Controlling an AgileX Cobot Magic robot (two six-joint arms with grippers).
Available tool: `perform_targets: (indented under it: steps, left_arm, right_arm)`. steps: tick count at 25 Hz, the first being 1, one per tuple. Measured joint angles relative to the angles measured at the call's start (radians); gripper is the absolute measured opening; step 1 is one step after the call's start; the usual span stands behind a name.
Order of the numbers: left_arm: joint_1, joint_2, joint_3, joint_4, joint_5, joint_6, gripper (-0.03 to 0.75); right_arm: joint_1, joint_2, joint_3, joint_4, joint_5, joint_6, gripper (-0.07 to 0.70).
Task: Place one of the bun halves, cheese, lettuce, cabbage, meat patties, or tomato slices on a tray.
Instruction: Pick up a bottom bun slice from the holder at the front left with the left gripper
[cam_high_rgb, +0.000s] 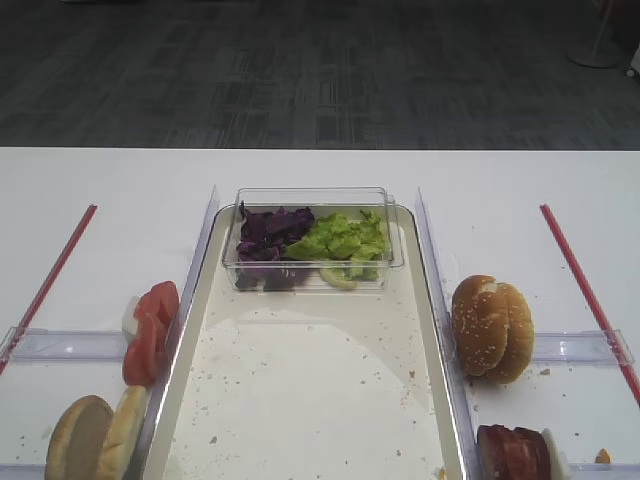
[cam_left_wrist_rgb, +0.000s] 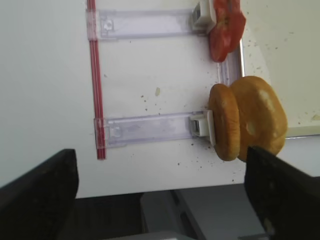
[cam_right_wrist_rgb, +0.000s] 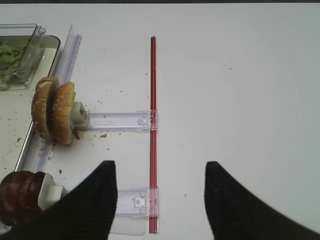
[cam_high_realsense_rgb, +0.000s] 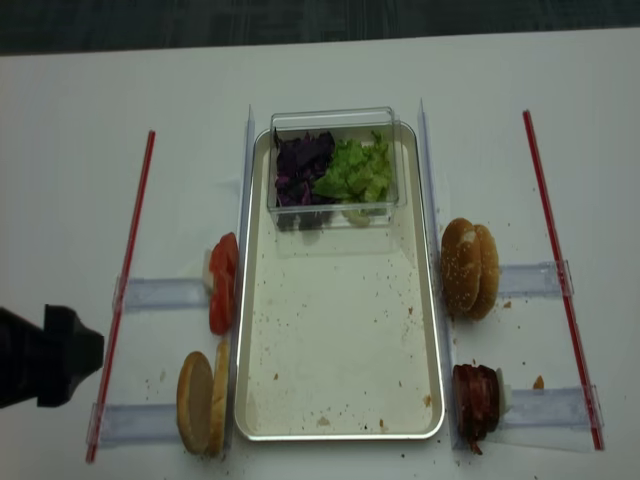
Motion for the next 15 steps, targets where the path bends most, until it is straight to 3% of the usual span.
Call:
perform_targets:
  steps: [7, 15]
  left_arm:
    - [0.000, 0.224, -0.003, -0.004, -0.003, 0.000, 0.618]
    - [0.000, 0.361, -0.004, -0.006, -0.014, 0.009, 0.618]
  right_arm:
    - [0.000, 0.000, 0.000, 0.000, 0.000, 0.000, 0.426]
    - [0.000, 0.000, 0.000, 0.000, 0.000, 0.000, 0.426]
